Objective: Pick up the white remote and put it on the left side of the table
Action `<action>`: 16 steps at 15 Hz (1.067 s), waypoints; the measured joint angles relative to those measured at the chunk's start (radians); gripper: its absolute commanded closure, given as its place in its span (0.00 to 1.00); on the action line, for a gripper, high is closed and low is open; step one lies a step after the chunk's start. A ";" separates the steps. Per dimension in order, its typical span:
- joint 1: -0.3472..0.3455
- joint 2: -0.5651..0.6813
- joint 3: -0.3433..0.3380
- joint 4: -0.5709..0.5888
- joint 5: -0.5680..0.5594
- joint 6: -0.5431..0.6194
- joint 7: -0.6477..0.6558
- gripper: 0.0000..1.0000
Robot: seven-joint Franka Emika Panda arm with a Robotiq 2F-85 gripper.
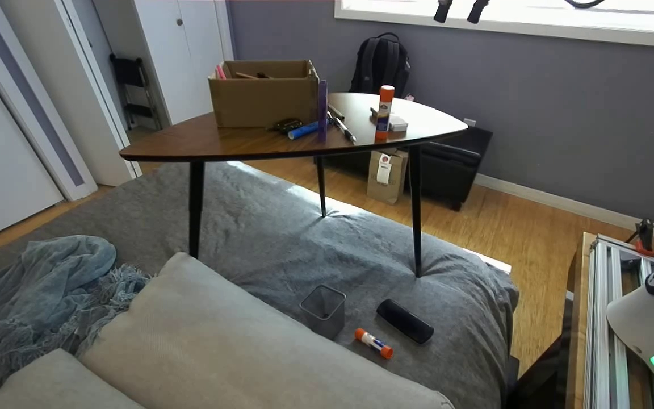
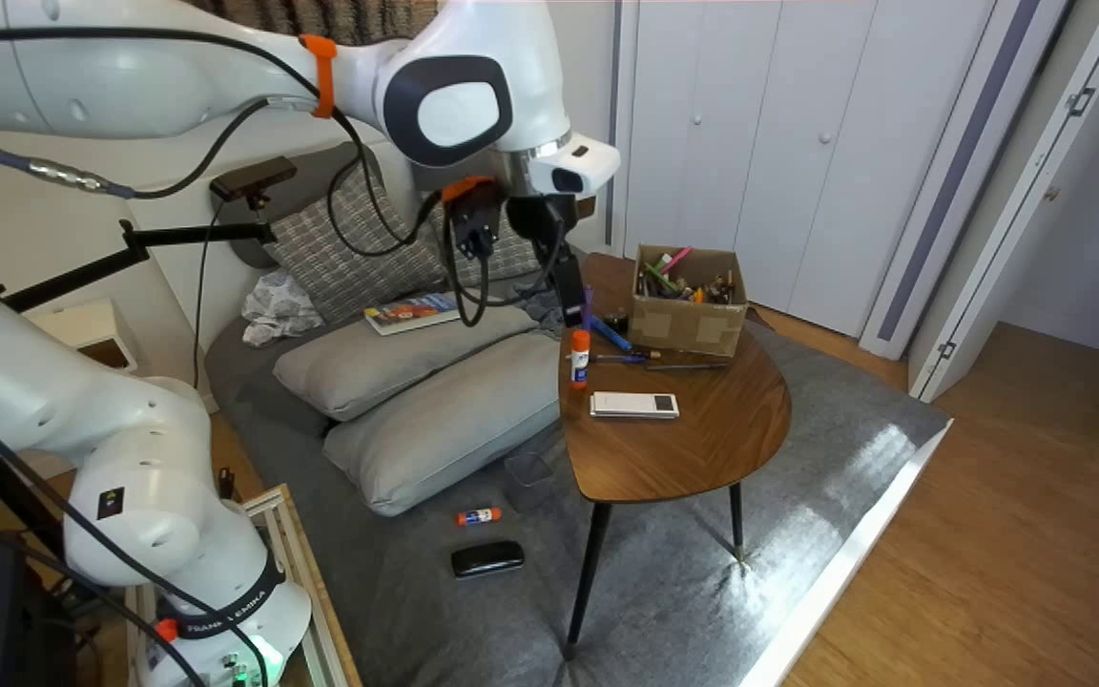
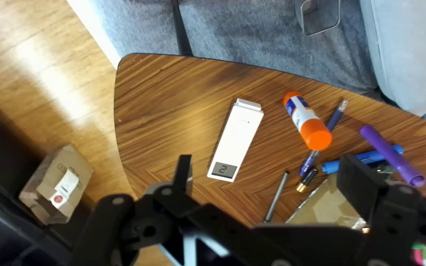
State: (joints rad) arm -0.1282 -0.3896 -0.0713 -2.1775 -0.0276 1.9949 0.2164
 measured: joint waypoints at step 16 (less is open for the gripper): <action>-0.054 0.241 -0.034 0.007 0.007 0.170 0.207 0.00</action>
State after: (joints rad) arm -0.1819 -0.1490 -0.1052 -2.1705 -0.0202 2.1653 0.4235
